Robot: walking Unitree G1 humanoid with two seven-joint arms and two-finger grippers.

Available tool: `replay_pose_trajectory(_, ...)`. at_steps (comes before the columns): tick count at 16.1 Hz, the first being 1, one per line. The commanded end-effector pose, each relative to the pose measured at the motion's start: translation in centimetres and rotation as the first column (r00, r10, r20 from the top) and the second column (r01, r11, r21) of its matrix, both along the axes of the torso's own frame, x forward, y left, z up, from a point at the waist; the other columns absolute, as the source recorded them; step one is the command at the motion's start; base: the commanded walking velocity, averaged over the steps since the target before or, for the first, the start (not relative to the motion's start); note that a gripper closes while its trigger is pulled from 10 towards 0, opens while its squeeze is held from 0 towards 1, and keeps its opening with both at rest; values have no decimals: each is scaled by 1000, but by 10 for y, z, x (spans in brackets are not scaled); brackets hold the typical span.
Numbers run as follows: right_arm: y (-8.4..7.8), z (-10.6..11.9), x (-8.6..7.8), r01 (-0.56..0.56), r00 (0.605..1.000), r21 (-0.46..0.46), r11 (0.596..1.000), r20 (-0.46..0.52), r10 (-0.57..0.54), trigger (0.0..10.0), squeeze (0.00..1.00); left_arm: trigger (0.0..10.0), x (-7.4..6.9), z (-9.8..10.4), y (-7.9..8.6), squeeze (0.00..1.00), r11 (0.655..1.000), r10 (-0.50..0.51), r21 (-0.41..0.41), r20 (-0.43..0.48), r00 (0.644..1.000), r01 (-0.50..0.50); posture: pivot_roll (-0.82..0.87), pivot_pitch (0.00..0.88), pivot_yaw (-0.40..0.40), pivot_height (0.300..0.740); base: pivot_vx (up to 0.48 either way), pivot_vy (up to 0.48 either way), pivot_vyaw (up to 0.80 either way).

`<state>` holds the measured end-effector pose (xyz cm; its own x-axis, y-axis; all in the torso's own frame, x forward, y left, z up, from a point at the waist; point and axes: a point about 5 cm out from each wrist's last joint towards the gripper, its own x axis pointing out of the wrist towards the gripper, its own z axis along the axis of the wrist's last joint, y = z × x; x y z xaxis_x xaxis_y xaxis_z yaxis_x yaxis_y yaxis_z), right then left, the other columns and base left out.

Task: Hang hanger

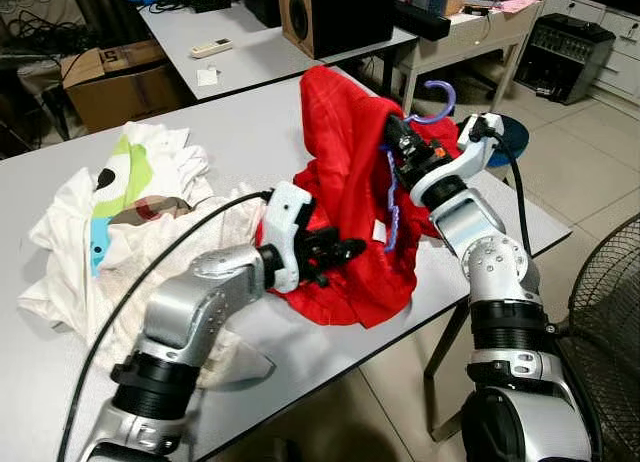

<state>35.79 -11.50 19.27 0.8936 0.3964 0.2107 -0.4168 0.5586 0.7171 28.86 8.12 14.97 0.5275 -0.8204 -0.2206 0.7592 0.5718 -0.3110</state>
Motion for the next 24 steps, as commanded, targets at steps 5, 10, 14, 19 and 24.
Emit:
replay_pose_trajectory(5, 3, 17, 8, 27, 999, 70, 997, 27, -29, 10000, 0, 0, 5, 8, 2, 0, 989, 75, -126, -37, 997, -79, 1, 0, 72, 740, 0, 0, 0)
replay_pose_trajectory(10, 2, 18, 10, 50, 999, 105, 993, 13, -52, 10000, 0, 0, 2, 7, -2, 0, 981, 76, -171, -71, 995, -87, 1, 0, 71, 740, 0, 0, 0)
replay_pose_trajectory(14, -3, 21, 13, 100, 995, 171, 980, -1, -102, 10000, 0, 0, 4, 17, 0, 0, 974, 57, -215, -60, 997, -69, -3, 0, 71, 740, 0, 0, 0)
replay_pose_trajectory(19, -16, 10, 23, 307, 950, 298, 904, -156, -271, 10000, 0, 0, -18, 75, -15, 0, 902, -277, -330, 52, 959, 279, 8, 0, 60, 740, 0, 0, 0)
replay_pose_trajectory(24, -4, 6, 27, 329, 939, 340, 881, -221, -265, 10000, 0, 0, 4, 79, -22, 0, 983, -180, 80, 255, 950, 165, 4, 0, 65, 740, 0, 0, 0)
